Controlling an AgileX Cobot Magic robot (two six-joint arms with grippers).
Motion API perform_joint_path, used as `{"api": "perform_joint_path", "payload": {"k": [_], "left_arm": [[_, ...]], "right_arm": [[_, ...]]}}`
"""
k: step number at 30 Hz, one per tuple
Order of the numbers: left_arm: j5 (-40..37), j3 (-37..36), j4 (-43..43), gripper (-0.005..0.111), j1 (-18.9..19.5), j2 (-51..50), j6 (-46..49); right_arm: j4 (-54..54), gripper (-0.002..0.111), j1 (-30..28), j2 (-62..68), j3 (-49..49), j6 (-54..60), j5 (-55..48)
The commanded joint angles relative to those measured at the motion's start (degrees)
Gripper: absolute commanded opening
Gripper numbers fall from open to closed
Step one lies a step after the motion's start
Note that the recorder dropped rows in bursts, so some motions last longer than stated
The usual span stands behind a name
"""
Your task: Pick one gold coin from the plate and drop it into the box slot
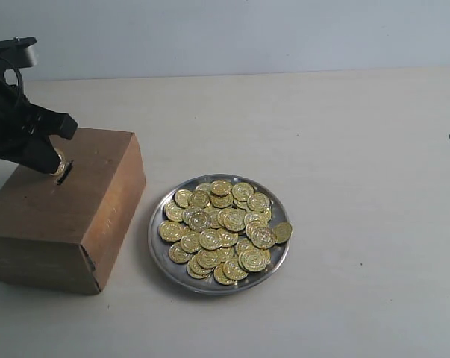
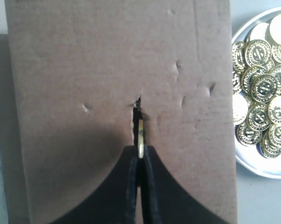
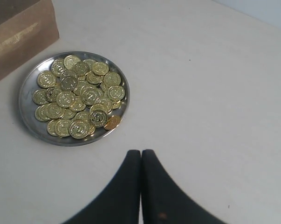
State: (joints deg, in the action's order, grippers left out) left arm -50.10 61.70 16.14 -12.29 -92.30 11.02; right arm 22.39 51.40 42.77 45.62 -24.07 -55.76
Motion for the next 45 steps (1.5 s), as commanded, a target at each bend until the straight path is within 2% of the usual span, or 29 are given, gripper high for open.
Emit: {"api": "perform_joint_path", "payload": {"k": [1,4,10,11,18,20,21,23,24,25,26,28,30,35,40,43,45], "left_arm": [[-0.37,0.45,0.39,0.0,-0.41,-0.28,0.81],[-0.37,0.45,0.39,0.005,-0.41,-0.28,0.85],[-0.37,0.45,0.39,0.029,-0.41,-0.28,0.85],[-0.37,0.45,0.39,0.03,-0.41,-0.28,0.85],[-0.08,0.45,0.39,0.028,-0.41,0.68,2.07],[1.56,0.45,0.28,0.017,-0.41,2.47,2.21],[4.28,0.02,0.85,0.001,-0.41,5.65,2.21],[13.57,-3.78,5.87,0.0,-0.41,14.1,4.63],[22.35,-9.02,10.89,0.0,-0.82,21.22,7.75],[25.99,-11.51,12.25,0.0,-1.3,24.11,9.03],[32.99,-18.05,13.67,0.0,-3.04,30.83,11.62],[41.59,-27.0,14.55,0.0,-6.87,41.41,11.62],[46.08,-32.34,15.48,0.0,-9.43,47.11,11.01],[50.66,-46.77,15.98,0.0,-16.31,61.44,10.98],[52.53,-56.75,15.98,0.0,-20.74,70.2,10.86],[52.53,-61.18,15.98,0.0,-21.59,73.24,10.66],[52.53,-61.7,15.98,0.0,-21.69,75.1,10.66]], "right_arm": [[0.06,0.0,-0.26,-0.16,-0.25,-0.15,1.1],[0.02,0.0,-0.26,-0.16,-0.25,-0.15,1.38],[0.02,0.0,-0.26,-0.16,-0.25,-0.15,1.38],[0.02,0.0,-0.26,-0.16,-0.25,-0.15,1.38],[1.51,0.0,-0.26,-0.31,-0.02,-0.27,1.81],[3.67,0.0,-0.26,-1.42,-0.04,-1.74,3.45],[6.27,0.0,-0.26,-3.29,-0.04,-4.78,5.45],[11.11,0.0,-0.26,-8.05,-0.38,-10.87,9.09],[13.53,0.0,-0.26,-11.59,-1.79,-15.96,12.42],[13.79,0.0,-0.26,-13.31,-2.81,-17.49,14.47],[14.15,0.0,-0.26,-17.75,-6.07,-17.78,20.17],[14.15,0.0,-0.26,-23.71,-13.47,-16.77,31.75],[14.15,0.0,-0.26,-27.26,-18.9,-16.77,39.41],[13.63,0.0,-0.26,-31.75,-33.0,-16.77,54.17],[13.63,0.0,-0.26,-31.75,-42.57,-15.47,61.55],[13.63,0.0,-0.26,-31.75,-45.37,-15.47,61.68],[13.49,0.0,-0.26,-31.75,-45.62,-15.47,61.68]]}}
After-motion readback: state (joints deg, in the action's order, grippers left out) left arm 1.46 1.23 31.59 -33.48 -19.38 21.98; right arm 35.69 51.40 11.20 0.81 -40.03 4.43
